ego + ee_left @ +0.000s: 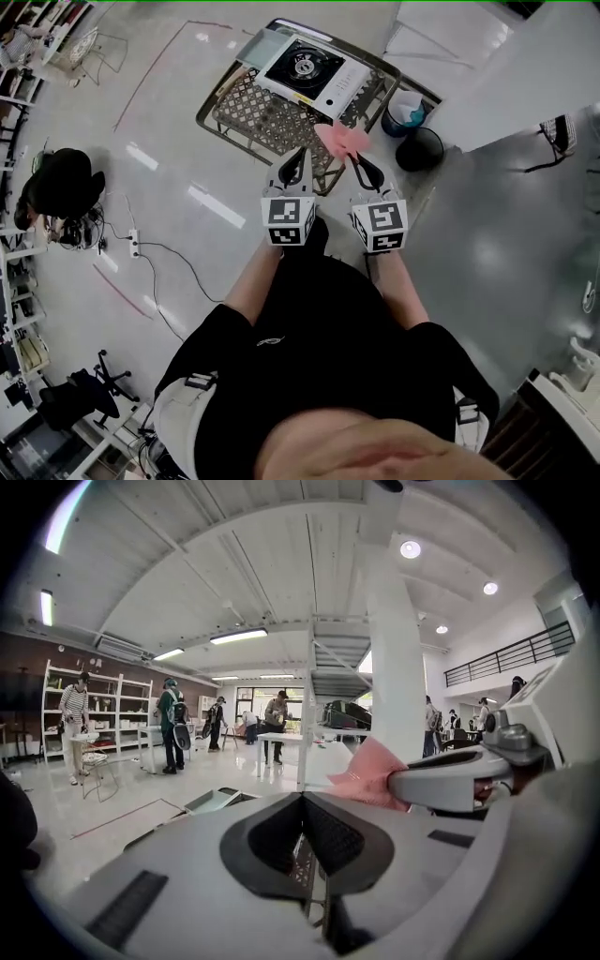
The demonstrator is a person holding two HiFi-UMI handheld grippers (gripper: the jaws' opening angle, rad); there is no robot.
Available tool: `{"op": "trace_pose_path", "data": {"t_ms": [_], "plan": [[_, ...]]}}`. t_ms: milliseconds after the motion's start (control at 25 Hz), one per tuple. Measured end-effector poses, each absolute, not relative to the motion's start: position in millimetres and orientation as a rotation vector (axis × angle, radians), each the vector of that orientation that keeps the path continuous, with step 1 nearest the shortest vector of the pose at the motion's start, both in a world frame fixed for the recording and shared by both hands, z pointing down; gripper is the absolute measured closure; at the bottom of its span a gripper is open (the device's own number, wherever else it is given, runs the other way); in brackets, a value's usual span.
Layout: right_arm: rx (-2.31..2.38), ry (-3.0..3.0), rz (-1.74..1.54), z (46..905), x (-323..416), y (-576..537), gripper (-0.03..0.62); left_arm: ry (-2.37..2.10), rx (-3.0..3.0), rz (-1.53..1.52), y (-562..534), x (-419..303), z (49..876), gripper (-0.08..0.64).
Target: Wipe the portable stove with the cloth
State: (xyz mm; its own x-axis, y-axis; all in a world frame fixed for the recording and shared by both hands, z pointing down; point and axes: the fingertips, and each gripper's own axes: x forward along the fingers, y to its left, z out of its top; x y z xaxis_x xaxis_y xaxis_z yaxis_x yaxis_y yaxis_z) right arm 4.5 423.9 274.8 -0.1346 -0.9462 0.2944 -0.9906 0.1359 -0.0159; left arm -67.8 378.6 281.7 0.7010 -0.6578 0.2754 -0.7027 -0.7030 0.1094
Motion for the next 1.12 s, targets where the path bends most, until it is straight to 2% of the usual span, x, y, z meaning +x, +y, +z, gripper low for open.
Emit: {"op": "trace_pose_path", "data": {"t_ms": [400,880,1120], "plan": [[1.781,-2.172,0.409,313.2,8.5,306.0,0.558,-0.983,2.659,0.425,263.2,-51.9,315.0,0.56],[1.595,-2.064,0.521,368.0,41.3,263.4,0.557,-0.949,2.533,0.463,193.2,-36.6,358.7,0.56],[1.267,-2.137,0.62,440.9,69.3,220.5,0.554,-1.056,2.409,0.529,146.2,-7.4,419.2,0.56]]}}
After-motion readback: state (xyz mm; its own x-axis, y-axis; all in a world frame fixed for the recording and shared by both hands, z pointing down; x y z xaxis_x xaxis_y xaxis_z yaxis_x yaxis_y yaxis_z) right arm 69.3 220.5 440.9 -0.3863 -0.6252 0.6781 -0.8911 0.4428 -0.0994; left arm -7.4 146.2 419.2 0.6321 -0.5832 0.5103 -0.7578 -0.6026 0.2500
